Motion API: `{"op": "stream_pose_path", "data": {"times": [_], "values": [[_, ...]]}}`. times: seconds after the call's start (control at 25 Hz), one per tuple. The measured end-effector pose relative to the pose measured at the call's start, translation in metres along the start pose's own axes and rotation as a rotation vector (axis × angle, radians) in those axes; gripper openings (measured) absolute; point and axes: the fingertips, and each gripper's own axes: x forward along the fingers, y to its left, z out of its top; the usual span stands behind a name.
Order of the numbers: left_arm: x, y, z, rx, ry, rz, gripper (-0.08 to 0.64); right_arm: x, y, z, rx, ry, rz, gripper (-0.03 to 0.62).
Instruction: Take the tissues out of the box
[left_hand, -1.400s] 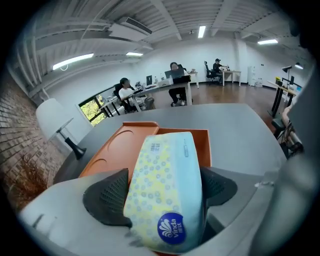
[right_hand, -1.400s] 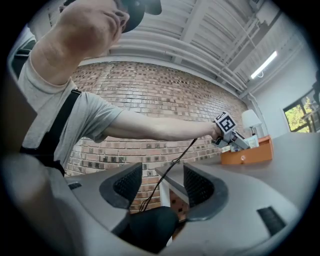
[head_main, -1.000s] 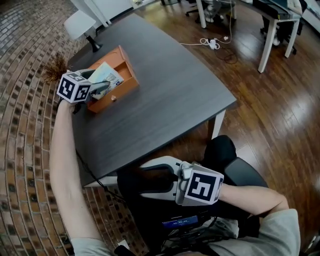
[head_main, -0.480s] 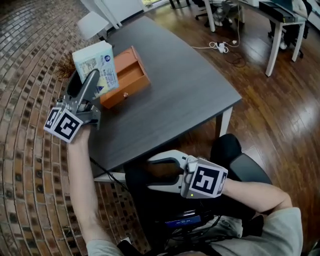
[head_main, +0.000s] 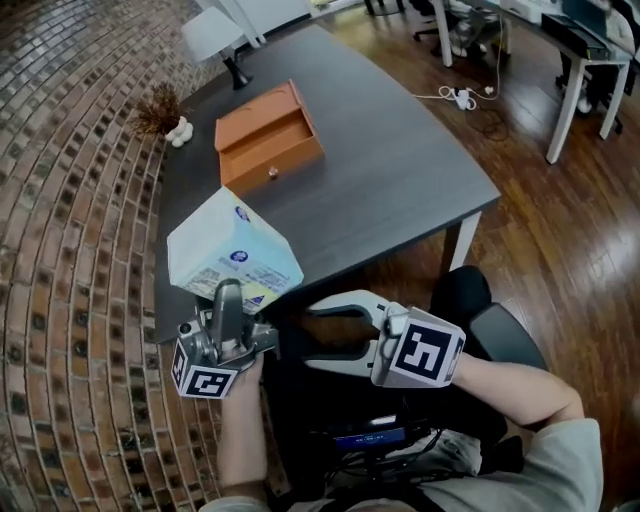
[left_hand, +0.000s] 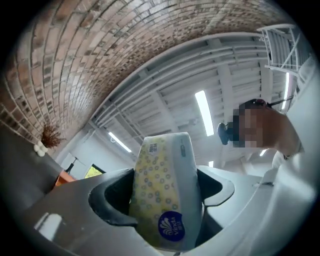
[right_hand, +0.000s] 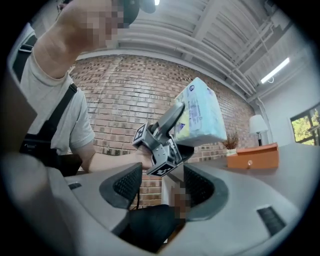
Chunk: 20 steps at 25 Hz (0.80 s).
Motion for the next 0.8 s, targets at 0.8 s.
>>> {"op": "stream_pose_path", "data": {"times": [0.8], "values": [[-0.080, -0.011, -0.024, -0.330, -0.188, -0.073, 0.377, 0.003, 0.026, -0.015, -0.040, 0.073, 0.089, 0.256]]}}
